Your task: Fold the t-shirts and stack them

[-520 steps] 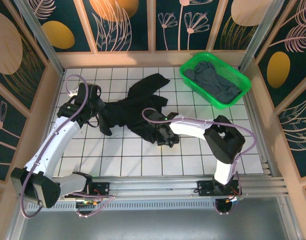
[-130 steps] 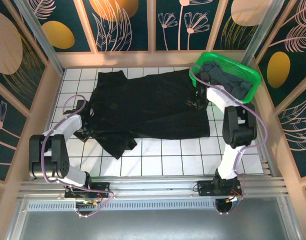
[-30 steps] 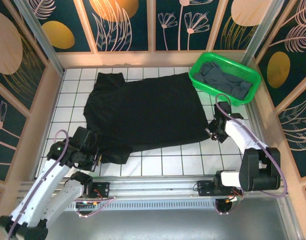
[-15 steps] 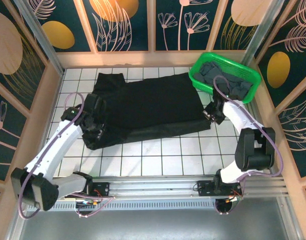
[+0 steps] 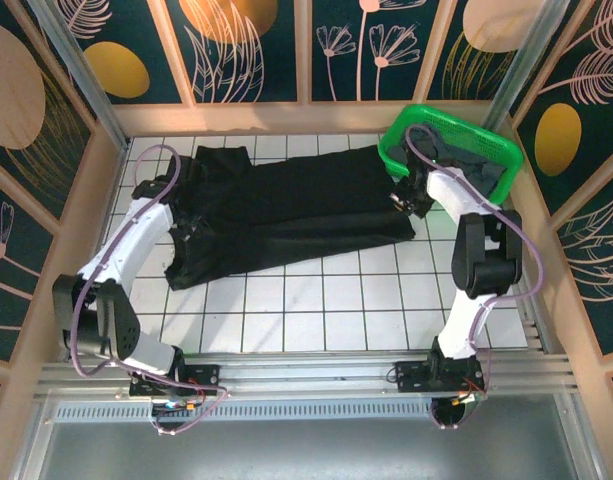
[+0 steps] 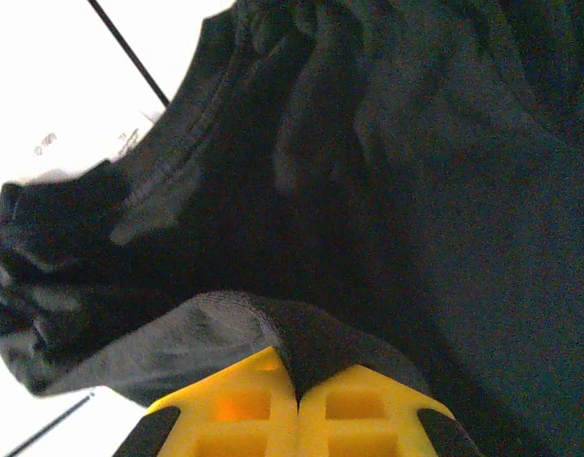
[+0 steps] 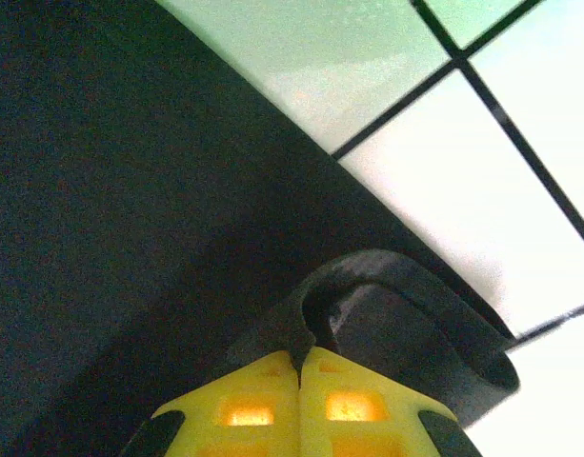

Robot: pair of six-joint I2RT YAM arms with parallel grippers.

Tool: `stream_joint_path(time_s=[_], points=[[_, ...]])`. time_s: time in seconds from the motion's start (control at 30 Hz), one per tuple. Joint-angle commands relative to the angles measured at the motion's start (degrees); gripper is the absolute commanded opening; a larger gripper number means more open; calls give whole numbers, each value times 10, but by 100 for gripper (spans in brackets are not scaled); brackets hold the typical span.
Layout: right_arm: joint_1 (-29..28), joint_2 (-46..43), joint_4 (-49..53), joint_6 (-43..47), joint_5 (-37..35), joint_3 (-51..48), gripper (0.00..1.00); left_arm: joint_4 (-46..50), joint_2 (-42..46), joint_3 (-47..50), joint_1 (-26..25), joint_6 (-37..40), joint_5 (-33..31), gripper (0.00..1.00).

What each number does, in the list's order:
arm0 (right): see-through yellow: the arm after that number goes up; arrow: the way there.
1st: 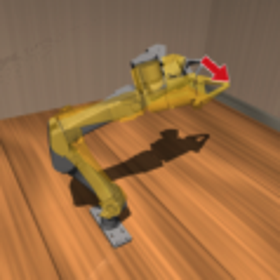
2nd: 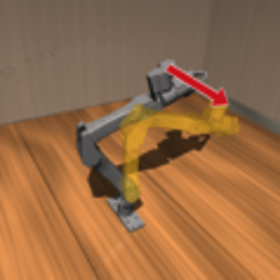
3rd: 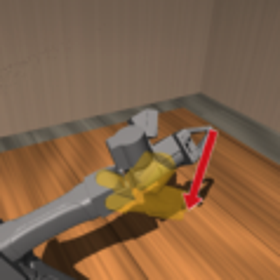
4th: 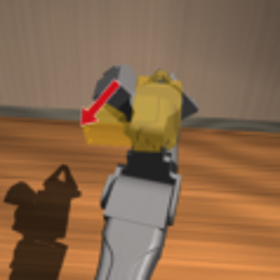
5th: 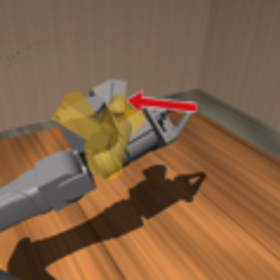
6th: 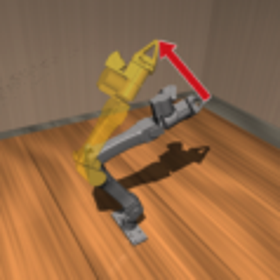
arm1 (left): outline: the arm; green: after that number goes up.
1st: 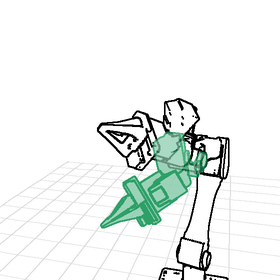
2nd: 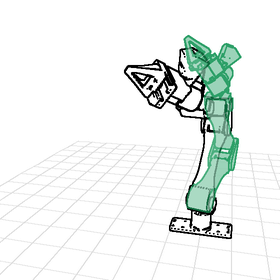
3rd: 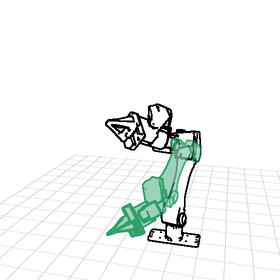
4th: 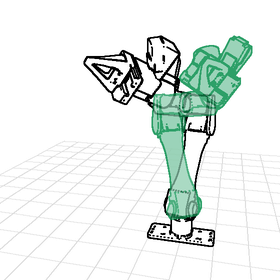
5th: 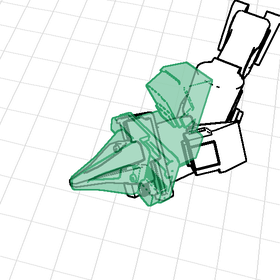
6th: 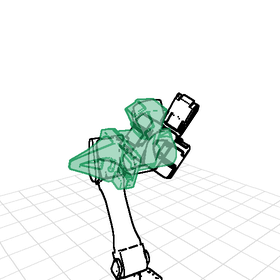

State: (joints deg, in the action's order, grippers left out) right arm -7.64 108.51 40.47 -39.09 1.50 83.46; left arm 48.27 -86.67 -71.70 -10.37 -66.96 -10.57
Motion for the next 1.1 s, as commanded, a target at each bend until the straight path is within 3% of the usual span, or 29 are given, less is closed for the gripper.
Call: stream_joint_path(time_s=[0.0, 0.2, 0.37, 0.53, 0.63, 0.8, 0.93, 1.07], points=[[-7, 30, 7, 16, -15, 39, 0, -28, -25, -12, 11, 45, -31, 0], [-7, 73, 9, 21, -22, 73, 0, -41, -57, -14, 18, 68, -36, 0], [-8, 100, 12, 27, -22, 102, 0, -42, -75, -17, 27, 85, -47, 13], [-7, 111, 20, 54, -15, 145, 42, -45, -91, -41, 49, 123, -57, 58], [-7, 90, 23, 70, -17, 140, 50, -24, -75, -50, 50, 141, -64, 67], [-5, -19, -26, 74, -13, -6, 53, 10, 14, 45, 50, 112, -36, 62], [4, -113, -84, 71, 12, -155, 53, 28, 86, 147, 50, 77, 2, 50], [27, -145, -102, 77, 29, -226, 55, 19, 103, 221, 51, 61, 22, 43]])
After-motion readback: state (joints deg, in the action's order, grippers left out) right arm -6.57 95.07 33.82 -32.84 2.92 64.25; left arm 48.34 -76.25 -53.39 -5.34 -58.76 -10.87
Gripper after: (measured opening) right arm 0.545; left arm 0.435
